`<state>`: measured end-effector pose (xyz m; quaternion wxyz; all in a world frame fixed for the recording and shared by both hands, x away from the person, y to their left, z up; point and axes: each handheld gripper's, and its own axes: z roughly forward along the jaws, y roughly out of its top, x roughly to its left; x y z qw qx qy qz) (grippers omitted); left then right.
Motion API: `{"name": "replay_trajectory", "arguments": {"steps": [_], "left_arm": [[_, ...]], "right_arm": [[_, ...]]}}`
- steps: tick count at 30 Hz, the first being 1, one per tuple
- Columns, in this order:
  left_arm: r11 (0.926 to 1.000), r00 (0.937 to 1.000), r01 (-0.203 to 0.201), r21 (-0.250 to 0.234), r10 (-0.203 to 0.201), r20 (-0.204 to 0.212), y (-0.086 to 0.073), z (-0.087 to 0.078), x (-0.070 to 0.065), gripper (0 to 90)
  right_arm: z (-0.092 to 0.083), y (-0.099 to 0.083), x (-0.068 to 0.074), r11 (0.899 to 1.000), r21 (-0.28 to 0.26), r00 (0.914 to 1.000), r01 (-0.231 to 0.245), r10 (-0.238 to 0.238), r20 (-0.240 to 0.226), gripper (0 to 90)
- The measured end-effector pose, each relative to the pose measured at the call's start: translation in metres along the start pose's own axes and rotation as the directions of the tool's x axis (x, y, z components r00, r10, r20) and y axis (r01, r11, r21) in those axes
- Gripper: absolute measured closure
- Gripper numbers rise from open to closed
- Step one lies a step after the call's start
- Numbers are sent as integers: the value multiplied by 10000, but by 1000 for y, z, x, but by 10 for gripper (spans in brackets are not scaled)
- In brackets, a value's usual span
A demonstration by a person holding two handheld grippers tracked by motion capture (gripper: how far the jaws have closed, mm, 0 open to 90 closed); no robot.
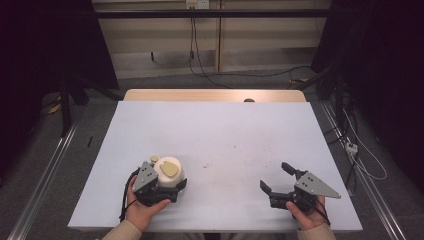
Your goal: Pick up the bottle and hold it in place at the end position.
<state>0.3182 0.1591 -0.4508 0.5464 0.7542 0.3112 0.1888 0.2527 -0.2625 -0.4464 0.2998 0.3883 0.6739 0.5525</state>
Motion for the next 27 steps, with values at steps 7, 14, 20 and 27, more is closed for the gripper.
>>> {"name": "replay_trajectory", "arguments": {"steps": [7, 14, 20, 27], "left_arm": [[9999, 9999, 91, -144, -92, -58, 5, -3, 4, 54], [9989, 9992, 383, -260, -385, -92, 10, -2, 10, 54], [9983, 9989, 456, -367, -461, -126, 17, 3, 13, 54], [9978, 9983, 543, -390, -551, -198, 23, 9, 17, 54]], "right_arm": [[1, 0, 0, 10000, -4, 10000, 25, -25, -8, 51], [2, 0, 0, 10000, -18, 10000, 10, -10, -14, 51], [2, 0, 0, 10000, -26, 10000, 23, -23, -44, 51], [2, 0, 0, 10000, -27, 10000, 26, -27, -56, 51]]}}
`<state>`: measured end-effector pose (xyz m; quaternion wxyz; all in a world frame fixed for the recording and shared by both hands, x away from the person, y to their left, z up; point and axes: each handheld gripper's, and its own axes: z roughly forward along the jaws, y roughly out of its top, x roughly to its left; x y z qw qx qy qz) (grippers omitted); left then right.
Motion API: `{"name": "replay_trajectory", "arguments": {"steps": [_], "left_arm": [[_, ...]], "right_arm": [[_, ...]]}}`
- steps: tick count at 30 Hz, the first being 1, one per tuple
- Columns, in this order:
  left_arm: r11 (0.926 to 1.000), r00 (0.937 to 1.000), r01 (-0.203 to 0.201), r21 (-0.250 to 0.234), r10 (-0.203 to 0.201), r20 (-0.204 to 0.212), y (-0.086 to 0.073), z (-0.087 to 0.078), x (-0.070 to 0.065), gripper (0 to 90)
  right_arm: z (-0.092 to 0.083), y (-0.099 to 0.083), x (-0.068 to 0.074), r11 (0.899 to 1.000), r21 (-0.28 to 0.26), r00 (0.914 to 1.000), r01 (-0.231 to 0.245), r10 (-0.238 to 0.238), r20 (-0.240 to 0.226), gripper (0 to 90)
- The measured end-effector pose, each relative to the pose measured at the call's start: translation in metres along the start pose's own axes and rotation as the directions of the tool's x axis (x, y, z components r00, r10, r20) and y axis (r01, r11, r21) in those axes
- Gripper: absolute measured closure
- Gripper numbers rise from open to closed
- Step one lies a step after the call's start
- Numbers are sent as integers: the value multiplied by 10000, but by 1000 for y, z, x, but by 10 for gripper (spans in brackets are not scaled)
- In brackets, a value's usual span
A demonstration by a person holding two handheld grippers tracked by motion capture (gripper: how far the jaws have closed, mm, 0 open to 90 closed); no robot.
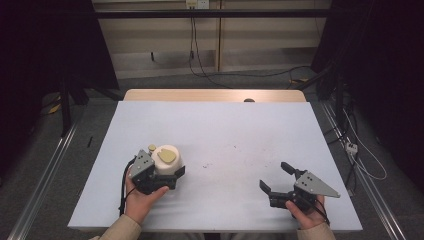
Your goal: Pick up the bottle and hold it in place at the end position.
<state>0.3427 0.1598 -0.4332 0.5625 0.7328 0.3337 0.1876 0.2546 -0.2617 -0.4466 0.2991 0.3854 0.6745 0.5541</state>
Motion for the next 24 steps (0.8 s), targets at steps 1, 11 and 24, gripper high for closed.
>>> {"name": "replay_trajectory", "arguments": {"steps": [1, 11, 24], "left_arm": [[10000, 10000, -27, 25, 27, 19, 1, 1, 1, 55], [10000, 10000, -59, 7, 59, 57, 7, 12, 0, 55], [9998, 9998, -190, 110, 189, 96, 16, 25, -1, 55]], "right_arm": [[0, 0, 0, 10000, -4, 10000, 6, -6, 2, 51], [1, 0, 0, 10000, -7, 10000, 7, -7, -35, 51], [0, 0, 0, 10000, -13, 10000, 19, -19, -38, 51]]}}
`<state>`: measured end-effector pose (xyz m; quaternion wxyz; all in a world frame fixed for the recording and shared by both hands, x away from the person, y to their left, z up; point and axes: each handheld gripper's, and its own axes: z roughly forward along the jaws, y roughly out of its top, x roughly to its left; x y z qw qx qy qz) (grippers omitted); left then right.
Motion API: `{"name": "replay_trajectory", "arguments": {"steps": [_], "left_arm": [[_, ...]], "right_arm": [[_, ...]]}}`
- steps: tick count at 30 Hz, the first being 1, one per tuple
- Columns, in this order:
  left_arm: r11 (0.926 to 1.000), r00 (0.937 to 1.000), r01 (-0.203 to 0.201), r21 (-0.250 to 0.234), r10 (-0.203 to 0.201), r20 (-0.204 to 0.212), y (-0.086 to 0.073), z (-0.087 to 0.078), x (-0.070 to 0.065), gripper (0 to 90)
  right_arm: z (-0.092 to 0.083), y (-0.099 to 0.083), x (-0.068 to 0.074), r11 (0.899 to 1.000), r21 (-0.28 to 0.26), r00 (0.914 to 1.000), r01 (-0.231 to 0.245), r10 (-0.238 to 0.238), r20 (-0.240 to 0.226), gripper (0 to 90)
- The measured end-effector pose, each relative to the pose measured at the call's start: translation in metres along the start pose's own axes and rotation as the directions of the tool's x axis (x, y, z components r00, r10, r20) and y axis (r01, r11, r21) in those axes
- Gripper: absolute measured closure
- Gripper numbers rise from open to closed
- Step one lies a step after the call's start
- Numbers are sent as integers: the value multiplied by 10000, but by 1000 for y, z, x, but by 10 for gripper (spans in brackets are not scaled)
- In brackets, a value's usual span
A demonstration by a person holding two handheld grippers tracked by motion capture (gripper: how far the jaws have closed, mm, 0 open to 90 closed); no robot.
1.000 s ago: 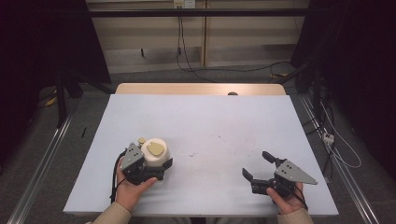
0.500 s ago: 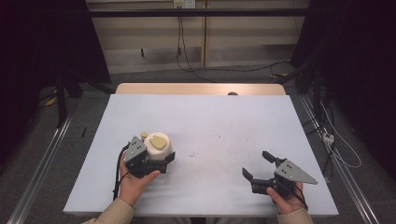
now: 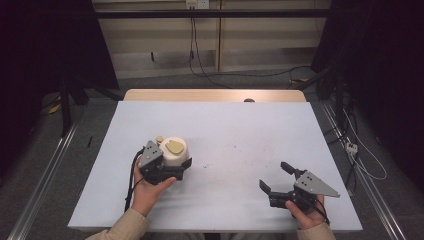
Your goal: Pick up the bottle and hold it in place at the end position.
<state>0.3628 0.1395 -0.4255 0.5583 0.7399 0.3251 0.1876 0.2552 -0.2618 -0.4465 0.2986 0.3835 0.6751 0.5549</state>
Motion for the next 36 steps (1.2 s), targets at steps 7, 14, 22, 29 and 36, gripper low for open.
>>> {"name": "replay_trajectory", "arguments": {"steps": [7, 14, 22, 29, 36], "left_arm": [[9999, 9999, 116, -88, -115, 124, 4, 6, -1, 55], [9999, 9999, 96, -130, -95, 101, 8, 12, -2, 55], [9999, 9999, 21, -131, -20, 104, 11, 18, -2, 55], [10000, 9998, -43, -3, 43, 175, 13, 23, -2, 55], [10000, 9999, -38, 23, 38, 165, 14, 28, -2, 55]], "right_arm": [[0, 0, -1, 10000, -1, 10000, 0, 0, -3, 51], [0, 0, -1, 10000, -18, 10000, -4, 4, -17, 52], [-1, 0, -1, 10000, -12, 10000, -8, 8, 18, 52], [-1, 0, -1, 10000, -19, 10000, -15, 15, 26, 51], [-1, 0, -2, 10000, -18, 10000, -24, 24, 31, 51]]}}
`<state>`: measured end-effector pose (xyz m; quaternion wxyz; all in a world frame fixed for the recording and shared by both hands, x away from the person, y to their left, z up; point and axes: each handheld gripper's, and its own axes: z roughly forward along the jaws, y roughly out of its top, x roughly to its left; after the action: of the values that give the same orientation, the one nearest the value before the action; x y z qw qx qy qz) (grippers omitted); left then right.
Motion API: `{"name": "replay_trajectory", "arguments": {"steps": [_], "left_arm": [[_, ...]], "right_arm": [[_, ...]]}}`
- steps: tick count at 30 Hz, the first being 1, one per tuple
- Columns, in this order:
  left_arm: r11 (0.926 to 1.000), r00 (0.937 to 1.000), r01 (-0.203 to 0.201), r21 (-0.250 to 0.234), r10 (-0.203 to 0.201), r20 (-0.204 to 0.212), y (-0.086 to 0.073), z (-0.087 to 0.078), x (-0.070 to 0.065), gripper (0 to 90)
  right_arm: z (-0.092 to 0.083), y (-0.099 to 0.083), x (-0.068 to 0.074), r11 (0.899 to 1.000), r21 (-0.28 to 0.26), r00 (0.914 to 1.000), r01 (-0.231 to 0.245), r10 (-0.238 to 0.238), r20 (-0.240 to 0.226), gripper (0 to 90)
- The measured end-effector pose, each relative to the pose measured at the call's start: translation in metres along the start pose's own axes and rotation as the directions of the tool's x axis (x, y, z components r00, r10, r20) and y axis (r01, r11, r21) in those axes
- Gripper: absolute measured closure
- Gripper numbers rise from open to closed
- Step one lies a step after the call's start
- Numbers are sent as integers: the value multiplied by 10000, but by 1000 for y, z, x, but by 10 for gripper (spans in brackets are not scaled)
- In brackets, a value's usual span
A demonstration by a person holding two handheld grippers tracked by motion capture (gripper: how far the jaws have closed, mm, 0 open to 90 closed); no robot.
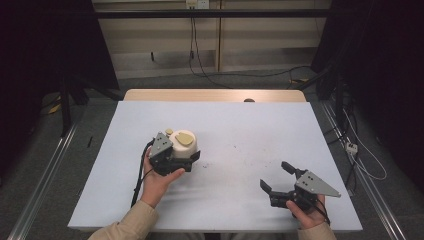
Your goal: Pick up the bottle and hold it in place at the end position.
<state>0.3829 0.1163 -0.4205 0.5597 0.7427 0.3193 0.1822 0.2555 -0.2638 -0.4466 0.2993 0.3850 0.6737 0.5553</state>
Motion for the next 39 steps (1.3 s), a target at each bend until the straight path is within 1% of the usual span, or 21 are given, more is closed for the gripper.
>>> {"name": "replay_trajectory", "arguments": {"steps": [1, 3, 5, 10, 13, 16, 28, 31, 34, 35, 37, 39], "left_arm": [[10000, 10000, -51, 18, 51, -9, 0, 1, 0, 55], [10000, 10000, 51, -23, -51, 5, 1, 2, 0, 55], [10000, 10000, 13, -45, -13, 34, 2, 3, 0, 55], [10000, 9999, 65, -50, -65, 81, 4, 8, -1, 55], [10000, 10000, 10, -77, -10, 82, 5, 10, -1, 55], [9999, 9999, 68, -84, -67, 85, 6, 12, -1, 55], [9999, 9999, -59, -110, 61, 133, 10, 22, -2, 55], [9999, 9999, 7, -141, -5, 148, 11, 24, -3, 55], [9999, 9999, -32, -101, 34, 133, 11, 26, -2, 55], [9999, 9999, 61, -125, -59, 121, 11, 27, -3, 55], [9999, 9999, -53, -111, 54, 133, 12, 28, -2, 55], [9999, 9999, -70, -114, 72, 133, 12, 29, -2, 55]], "right_arm": [[0, 0, 0, 10000, -5, 10000, -10, 10, 1, 52], [0, 0, 0, 10000, -3, 10000, -7, 7, 2, 52], [0, 0, 0, 10000, -4, 10000, -8, 8, 1, 52], [0, 0, 0, 10000, -2, 10000, -1, 1, 1, 52], [0, 0, 0, 10000, 0, 10000, -4, 4, 7, 52], [0, 0, -1, 10000, 7, 10000, -25, 25, 16, 52], [-1, 0, -1, 10000, 10, 10000, -22, 22, 18, 52], [-1, -1, -1, 10000, 10, 10000, -18, 18, 14, 52], [-1, -1, -2, 10000, 0, 10000, -18, 18, 17, 52], [-1, -1, -2, 10000, 8, 10000, -15, 15, 15, 52], [-1, -1, -2, 10000, -1, 10000, -25, 25, 21, 52], [-1, -1, -2, 10000, 8, 10000, -30, 30, 40, 52]]}}
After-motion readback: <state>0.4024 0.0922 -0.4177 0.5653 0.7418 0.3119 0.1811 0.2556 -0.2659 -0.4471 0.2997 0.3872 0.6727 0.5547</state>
